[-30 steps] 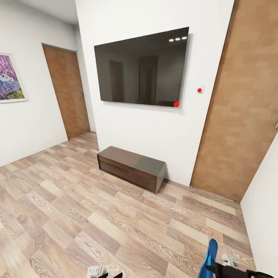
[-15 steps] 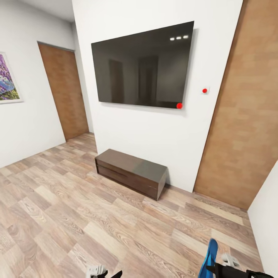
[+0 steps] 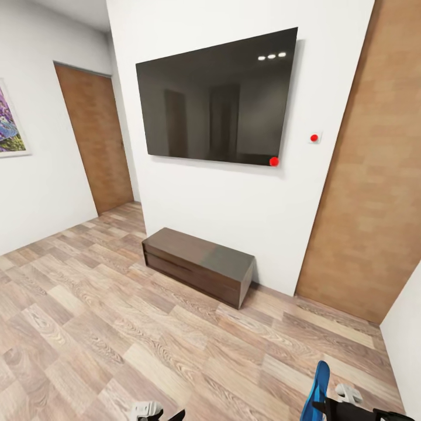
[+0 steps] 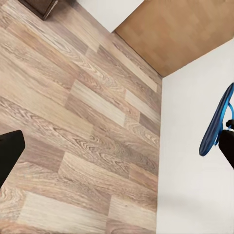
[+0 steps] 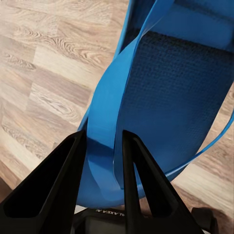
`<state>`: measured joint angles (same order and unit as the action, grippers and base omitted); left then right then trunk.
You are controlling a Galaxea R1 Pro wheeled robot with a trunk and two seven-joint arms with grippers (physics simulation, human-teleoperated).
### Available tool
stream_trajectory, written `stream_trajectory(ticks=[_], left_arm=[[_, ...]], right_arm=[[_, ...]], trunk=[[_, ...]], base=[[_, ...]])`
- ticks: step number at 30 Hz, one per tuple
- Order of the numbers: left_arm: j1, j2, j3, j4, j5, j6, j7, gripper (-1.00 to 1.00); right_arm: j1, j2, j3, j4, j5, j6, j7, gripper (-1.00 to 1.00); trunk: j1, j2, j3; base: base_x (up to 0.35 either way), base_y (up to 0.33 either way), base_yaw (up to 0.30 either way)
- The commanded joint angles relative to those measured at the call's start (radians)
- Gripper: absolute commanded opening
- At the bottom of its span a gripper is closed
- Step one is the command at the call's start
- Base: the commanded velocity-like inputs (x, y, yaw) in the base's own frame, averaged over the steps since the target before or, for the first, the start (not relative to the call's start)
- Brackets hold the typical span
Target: In the bedroom, move the book from the bed onto either nightstand, and place the two sandals side by side next to the bed.
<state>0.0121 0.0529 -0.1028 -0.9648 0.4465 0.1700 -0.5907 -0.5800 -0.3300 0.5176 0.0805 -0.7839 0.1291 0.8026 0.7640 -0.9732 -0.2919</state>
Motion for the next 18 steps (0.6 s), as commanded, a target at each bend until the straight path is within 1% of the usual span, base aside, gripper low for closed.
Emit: stream_trajectory(ticks=[1,6,18], left_arm=[[0.0,0.001,-0.001,-0.002,0.011,0.009,0.0,1.0],[0.0,0.001,-0.001,-0.002,0.011,0.009,0.0,1.0],[0.0,0.001,-0.001,-0.002,0.011,0.009,0.0,1.0]], right_arm=[[-0.001,0.0,0.005,0.002,-0.012,0.009,0.007,-1.0],[-0.001,0.0,0.004,0.003,-0.013,0.009,0.006,-1.0],[-0.001,0.0,0.005,0.002,-0.015,0.009,0.01,-1.0]], trunk=[[0.0,-0.001,-0.001],[0.0,-0.001,-0.001],[0.0,-0.001,-0.001]], base=[[0.177,0.0,0.0],[0.272,0.0,0.0],[0.323,0.0,0.0]])
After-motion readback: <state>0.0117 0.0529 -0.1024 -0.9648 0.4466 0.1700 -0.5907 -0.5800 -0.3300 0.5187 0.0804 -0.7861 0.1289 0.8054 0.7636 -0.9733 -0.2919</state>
